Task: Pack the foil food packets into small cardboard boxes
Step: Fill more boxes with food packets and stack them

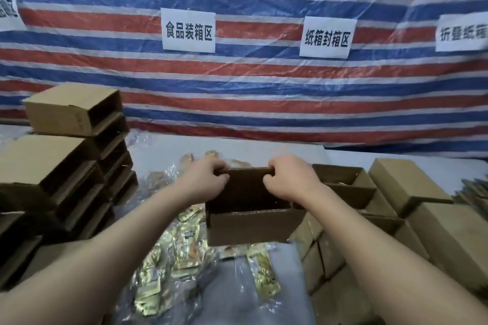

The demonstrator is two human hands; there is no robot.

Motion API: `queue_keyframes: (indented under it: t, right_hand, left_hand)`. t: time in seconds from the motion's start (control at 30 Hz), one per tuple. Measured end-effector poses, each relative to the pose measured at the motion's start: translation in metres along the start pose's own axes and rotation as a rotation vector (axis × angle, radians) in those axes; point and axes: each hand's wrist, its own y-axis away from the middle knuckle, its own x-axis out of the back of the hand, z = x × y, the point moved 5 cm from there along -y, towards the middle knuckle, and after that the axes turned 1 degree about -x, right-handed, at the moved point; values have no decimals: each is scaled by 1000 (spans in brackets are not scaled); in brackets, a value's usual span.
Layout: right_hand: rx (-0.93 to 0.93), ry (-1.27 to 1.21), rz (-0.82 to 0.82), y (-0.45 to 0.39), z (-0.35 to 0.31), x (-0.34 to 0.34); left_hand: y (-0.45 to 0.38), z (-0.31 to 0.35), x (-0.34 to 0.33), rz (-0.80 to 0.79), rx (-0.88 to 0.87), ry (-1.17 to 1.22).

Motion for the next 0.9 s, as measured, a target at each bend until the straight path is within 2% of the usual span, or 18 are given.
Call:
queue_keyframes:
  t: [0.17,0.37,0.6,0.8,0.9]
  right_hand:
    - [-150,-52,-148,51,39,-86]
    - [-236,-94,-335,105,46,-185]
    - [-240,-160,-353,148,32,-260]
    - [-240,-164,-397,172,19,-296]
    - [-226,-108,-378,175,15,-306]
  left_hand:
    - [22,-33,-90,-128,78,90]
    - [64,-85,-167,-222,213,147]
    - [108,-139,-211,-233,306,157]
    - [140,-171,-235,-207,294,125]
    - [151,-181,-243,-140,270,115]
